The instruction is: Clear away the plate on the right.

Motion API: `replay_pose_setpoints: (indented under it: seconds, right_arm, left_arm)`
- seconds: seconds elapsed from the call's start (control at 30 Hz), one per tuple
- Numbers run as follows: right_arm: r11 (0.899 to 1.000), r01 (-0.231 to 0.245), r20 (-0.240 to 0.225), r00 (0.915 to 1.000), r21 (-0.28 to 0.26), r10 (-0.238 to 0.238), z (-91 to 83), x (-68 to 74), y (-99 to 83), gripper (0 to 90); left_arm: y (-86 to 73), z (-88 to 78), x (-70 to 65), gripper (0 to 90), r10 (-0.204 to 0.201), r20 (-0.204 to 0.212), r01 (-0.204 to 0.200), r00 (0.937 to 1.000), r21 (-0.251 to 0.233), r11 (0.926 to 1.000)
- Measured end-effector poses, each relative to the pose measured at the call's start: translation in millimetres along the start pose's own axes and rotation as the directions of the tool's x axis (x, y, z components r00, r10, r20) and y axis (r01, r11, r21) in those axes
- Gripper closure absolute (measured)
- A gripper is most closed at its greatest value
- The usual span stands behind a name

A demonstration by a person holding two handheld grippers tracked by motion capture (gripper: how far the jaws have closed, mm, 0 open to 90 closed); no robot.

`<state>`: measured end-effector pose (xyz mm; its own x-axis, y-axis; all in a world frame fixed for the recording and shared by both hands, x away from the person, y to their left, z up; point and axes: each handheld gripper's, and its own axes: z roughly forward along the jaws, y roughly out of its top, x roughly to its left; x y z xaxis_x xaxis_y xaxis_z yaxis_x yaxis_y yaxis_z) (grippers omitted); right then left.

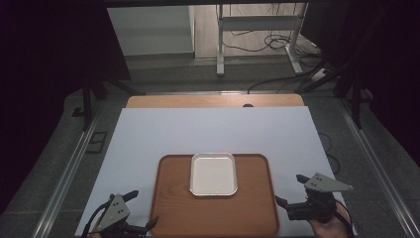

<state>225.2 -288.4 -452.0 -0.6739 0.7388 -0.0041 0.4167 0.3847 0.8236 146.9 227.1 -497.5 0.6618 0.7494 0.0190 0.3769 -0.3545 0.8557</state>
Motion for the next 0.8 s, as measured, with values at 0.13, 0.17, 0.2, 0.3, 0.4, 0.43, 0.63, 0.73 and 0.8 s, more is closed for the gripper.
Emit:
replay_pose_setpoints:
  seconds: [0.13,0.17,0.2,0.3,0.4,0.43,0.63,0.73,0.8]
  right_arm:
    - [1.0,-0.003,0.011,0.9999,-0.013,0.003,-5.8,-1.1,-2.9,1.0]
    - [1.0,-0.006,0.01,0.9999,-0.017,0.006,-7.2,-1.3,-3.6,1.0]
    - [1.0,-0.007,0.01,0.9999,-0.02,0.007,-8.4,-1.5,-4.4,0.9]
    - [1.0,-0.013,0.012,0.9998,-0.029,0.013,-11.5,-1.9,-7.2,0.8]
    - [0.999,-0.012,0.02,0.9997,-0.034,0.013,-13.5,-1.6,-10.0,0.8]
    - [0.999,-0.013,0.021,0.9997,-0.034,0.014,-14.1,-1.6,-11.1,0.8]
    - [0.999,-0.035,0.017,0.9992,-0.031,0.036,-17.1,-3.2,-19.1,0.7]
    - [0.998,-0.048,0.012,0.9988,-0.034,0.048,-18.6,-4.8,-23.9,0.6]
    - [0.998,-0.058,0.01,0.9983,-0.031,0.058,-19.2,-5.3,-27.4,0.6]
  left_arm:
    - [-0.2,-0.4,0.5,0.9,-0.008,-0.001,0.007,1.0,-0.009,0.9999]
    - [-0.3,-0.5,0.8,0.7,-0.009,-0.001,0.009,1.0,-0.011,0.9999]
    - [-0.6,-0.5,1.0,0.5,-0.013,-0.001,0.013,0.9999,-0.013,0.9998]
    - [-1.8,-0.7,1.7,0.3,-0.026,-0.002,0.026,0.9997,-0.021,0.9994]
    - [-3.1,-1.3,2.1,0.0,-0.037,-0.007,0.037,0.9993,-0.026,0.999]
    - [-3.7,-1.9,2.1,0.0,-0.041,-0.009,0.041,0.9991,-0.032,0.9987]
    - [-7.6,-9.5,3.7,0.0,-0.08,-0.021,0.078,0.9966,-0.08,0.9937]
    - [-9.8,-13.2,4.6,0.0,-0.098,-0.024,0.095,0.9949,-0.099,0.9905]
    - [-10.9,-15.4,4.7,0.0,-0.111,-0.025,0.108,0.9935,-0.109,0.9882]
